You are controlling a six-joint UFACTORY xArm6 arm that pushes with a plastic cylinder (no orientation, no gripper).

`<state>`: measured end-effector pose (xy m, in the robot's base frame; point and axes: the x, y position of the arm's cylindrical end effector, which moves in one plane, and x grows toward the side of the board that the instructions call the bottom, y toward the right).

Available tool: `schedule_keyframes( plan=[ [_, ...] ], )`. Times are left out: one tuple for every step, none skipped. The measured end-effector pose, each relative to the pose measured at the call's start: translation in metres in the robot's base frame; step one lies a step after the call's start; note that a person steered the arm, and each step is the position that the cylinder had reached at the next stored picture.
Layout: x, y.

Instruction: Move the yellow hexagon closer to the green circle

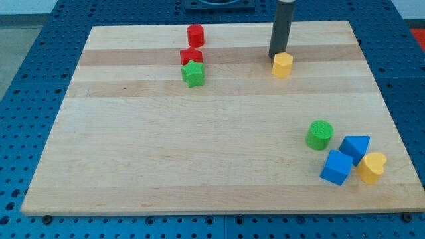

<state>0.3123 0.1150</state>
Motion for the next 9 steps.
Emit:
schedule_keyframes(
  plan=[
    [0.03,0.0],
    [0.058,0.0],
    [0.085,0.0],
    [0.109,0.002],
    [0.115,0.013],
    [0.115,0.036],
    [0.117,0.046],
    [0.126,0.05],
    [0.139,0.055]
  ],
)
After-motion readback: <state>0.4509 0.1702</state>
